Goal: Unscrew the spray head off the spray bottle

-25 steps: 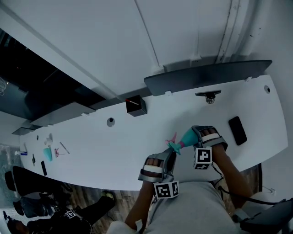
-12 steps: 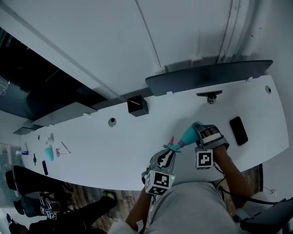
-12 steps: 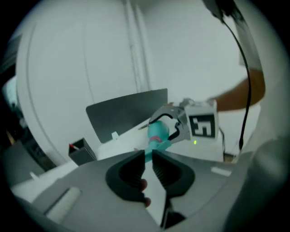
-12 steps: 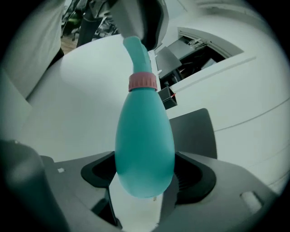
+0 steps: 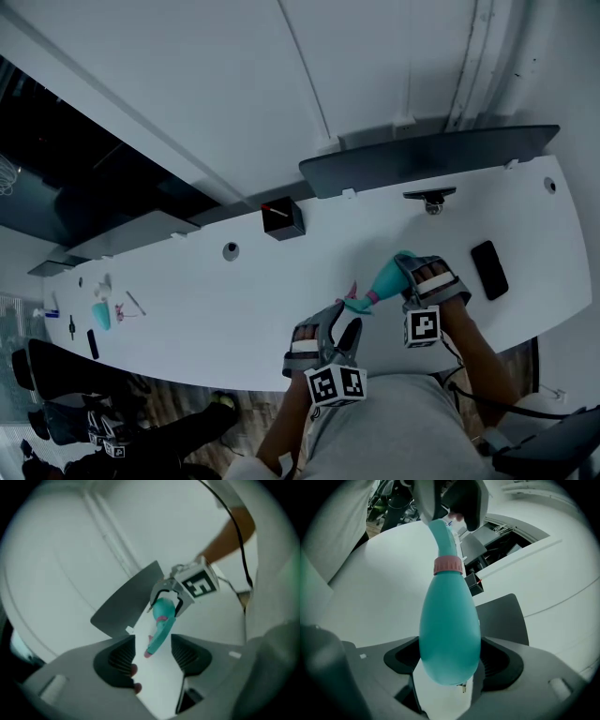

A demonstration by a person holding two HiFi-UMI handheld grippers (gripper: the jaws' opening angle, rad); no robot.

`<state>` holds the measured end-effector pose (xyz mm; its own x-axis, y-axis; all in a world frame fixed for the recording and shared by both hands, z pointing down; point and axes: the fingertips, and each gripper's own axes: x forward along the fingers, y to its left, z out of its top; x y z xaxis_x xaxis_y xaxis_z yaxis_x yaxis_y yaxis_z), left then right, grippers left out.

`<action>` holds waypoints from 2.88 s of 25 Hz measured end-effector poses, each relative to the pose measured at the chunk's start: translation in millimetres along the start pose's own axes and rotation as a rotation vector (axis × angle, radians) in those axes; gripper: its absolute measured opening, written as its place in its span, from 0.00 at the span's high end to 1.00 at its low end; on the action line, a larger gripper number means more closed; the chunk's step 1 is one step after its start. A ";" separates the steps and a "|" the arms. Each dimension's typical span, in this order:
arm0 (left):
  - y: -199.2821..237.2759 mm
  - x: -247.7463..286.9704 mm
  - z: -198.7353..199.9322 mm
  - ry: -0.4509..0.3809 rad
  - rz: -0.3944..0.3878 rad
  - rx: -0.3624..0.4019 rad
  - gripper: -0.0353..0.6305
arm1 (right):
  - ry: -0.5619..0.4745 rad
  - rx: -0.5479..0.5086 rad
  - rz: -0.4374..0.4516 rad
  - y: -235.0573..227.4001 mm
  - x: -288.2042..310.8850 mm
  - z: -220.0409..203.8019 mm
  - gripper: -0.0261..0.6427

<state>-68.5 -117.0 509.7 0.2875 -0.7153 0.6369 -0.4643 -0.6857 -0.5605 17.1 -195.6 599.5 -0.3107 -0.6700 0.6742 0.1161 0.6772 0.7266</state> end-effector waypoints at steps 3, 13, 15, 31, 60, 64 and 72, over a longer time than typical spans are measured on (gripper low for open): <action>-3.8 6.5 -1.5 0.051 0.063 0.292 0.56 | -0.004 0.001 0.018 1.3 0.9 2.8 0.37; -3.9 22.8 -2.5 0.081 0.067 0.347 0.78 | -0.058 0.001 -0.041 -16.1 -8.0 26.3 0.37; -4.9 22.4 -2.4 0.075 0.048 0.282 0.80 | -0.056 -0.022 -0.074 -20.6 -8.9 26.2 0.37; 2.1 8.1 7.3 -0.304 -0.565 -1.310 0.80 | -0.086 -0.080 -0.266 -49.9 -19.6 33.5 0.37; 0.7 10.2 -40.3 -0.136 -0.290 -0.147 0.63 | -0.345 0.393 0.324 3.1 -18.4 42.1 0.45; -1.2 22.5 -58.0 -0.104 -0.239 -0.220 0.64 | -0.424 0.483 0.292 -15.4 -33.3 49.5 0.45; 49.1 16.2 -87.6 -0.126 0.099 -0.025 0.61 | -0.742 0.766 0.481 -62.0 -97.8 51.9 0.45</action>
<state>-159.9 -150.5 538.9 0.3409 -0.7918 0.5068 -0.5158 -0.6083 -0.6033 -8.6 -156.3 481.7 -0.8936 -0.1240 0.4314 -0.1483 0.9887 -0.0228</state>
